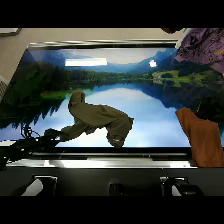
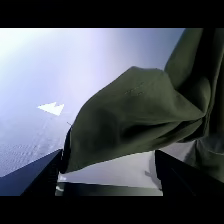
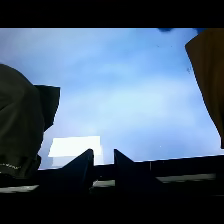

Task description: Fold the clothes and pants, and hang the long-sleeved shirts on hangers.

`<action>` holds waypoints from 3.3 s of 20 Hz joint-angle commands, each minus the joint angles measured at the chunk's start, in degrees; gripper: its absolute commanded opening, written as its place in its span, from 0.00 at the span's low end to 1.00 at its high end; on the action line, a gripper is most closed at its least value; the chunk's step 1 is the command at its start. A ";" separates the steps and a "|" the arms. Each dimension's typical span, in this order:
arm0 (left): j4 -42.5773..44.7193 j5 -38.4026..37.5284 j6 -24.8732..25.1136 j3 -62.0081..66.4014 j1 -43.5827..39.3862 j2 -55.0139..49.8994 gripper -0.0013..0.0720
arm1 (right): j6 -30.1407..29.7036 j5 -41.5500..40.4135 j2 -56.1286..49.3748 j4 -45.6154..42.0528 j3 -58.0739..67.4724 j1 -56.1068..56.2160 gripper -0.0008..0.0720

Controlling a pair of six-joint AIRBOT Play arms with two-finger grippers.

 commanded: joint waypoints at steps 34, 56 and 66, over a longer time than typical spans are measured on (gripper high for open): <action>1.05 0.63 0.26 0.31 -3.58 -4.28 0.04 | -19.54 -16.74 -58.21 42.38 -7.23 2.69 0.72; 3.98 -7.04 -7.30 42.10 -3.48 5.38 0.03 | -12.22 -21.81 -27.08 29.07 17.57 -9.20 0.05; 39.28 -7.65 -30.45 81.37 -3.48 22.05 0.04 | -0.33 -25.42 -0.55 -8.83 41.40 -14.32 0.05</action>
